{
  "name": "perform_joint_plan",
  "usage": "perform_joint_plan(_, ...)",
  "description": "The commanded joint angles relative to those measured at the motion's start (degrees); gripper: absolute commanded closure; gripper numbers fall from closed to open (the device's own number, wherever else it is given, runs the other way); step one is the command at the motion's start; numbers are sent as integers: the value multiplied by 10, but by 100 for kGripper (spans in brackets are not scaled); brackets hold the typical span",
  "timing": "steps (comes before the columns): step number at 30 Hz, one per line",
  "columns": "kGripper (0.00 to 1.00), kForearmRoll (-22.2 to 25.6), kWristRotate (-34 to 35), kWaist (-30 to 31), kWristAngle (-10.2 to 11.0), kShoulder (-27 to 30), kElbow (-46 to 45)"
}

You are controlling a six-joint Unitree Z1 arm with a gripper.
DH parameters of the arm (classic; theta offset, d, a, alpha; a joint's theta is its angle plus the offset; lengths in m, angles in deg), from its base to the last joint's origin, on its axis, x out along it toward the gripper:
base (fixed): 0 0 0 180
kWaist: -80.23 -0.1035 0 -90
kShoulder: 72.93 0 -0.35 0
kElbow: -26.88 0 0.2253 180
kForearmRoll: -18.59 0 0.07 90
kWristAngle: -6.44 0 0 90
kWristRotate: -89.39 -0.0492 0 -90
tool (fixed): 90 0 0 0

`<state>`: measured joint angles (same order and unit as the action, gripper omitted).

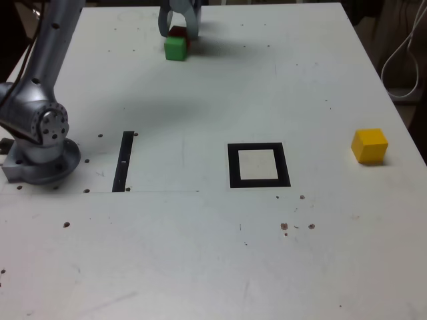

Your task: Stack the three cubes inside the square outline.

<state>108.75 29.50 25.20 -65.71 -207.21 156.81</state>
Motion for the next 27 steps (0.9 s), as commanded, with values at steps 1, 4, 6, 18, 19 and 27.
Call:
perform_joint_plan(1, 59, 1, -2, -1, -5, -4, -3)
perform_joint_plan(4, 65, 1, -4, -1, -9, -4, -3)
perform_joint_plan(6, 68, 2, -5, -1, -12, -3, -2)
perform_joint_plan(18, 75, 19, -6, 0, -19, 9, 22)
perform_joint_plan(19, 75, 23, -7, 0, -19, 11, 29)
perform_joint_plan(27, 75, 63, -11, 10, -19, 23, 89)
